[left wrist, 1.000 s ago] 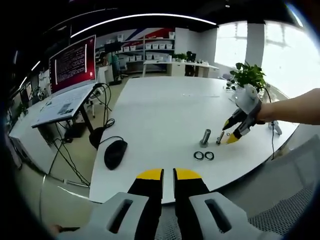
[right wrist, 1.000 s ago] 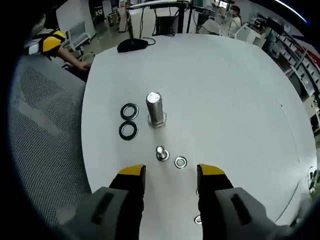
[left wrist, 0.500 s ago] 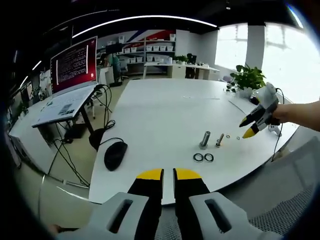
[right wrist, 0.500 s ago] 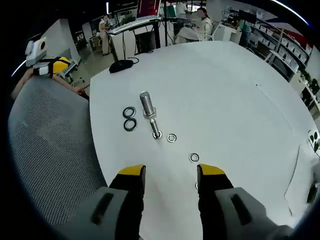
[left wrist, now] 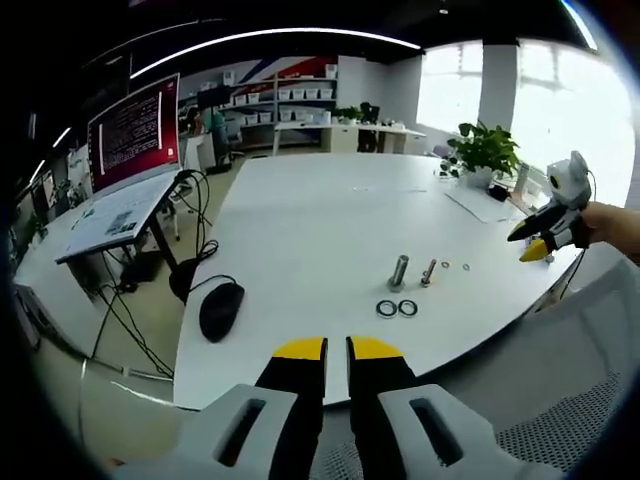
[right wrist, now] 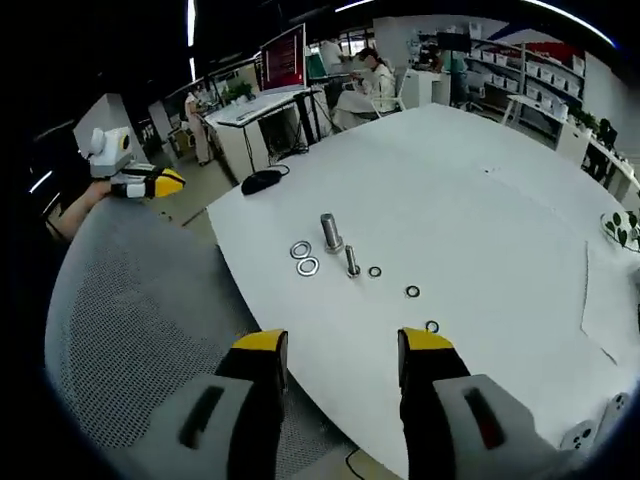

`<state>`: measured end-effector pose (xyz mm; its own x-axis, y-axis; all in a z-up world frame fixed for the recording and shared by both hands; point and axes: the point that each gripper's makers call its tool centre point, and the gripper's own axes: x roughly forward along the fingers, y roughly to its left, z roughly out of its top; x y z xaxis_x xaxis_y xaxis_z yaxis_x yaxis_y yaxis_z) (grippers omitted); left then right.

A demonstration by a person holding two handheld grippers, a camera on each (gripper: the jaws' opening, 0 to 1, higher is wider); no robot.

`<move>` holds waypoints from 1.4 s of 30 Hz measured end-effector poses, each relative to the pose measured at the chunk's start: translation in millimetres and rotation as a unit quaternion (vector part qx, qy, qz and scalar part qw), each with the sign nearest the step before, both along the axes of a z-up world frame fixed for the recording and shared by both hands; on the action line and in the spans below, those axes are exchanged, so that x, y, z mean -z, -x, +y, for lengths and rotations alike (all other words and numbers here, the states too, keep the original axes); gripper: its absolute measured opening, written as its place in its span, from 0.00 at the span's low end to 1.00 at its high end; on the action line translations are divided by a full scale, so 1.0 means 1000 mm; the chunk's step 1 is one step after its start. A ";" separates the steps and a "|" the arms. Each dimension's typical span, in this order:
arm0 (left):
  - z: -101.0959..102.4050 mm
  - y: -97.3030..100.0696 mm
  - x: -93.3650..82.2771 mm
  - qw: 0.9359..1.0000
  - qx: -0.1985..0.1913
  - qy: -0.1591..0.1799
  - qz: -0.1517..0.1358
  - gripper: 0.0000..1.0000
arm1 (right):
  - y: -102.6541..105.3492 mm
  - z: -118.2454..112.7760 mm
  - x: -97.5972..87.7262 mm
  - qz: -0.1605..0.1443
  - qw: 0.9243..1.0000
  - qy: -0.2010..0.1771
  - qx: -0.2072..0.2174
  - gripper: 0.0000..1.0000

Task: Place the washer onto the threaded stud by aligning its center hole with the stud, sliding it down to the base, and recovering from edge contact or off-axis alignment until the washer reaches the visible bottom stop.

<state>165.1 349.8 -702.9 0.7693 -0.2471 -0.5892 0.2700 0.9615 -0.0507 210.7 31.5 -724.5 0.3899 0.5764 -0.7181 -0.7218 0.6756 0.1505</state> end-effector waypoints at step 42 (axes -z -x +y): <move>0.002 0.000 -0.001 0.999 -0.015 0.034 0.001 0.02 | -0.015 -0.023 0.049 0.007 0.999 0.039 -0.038 0.39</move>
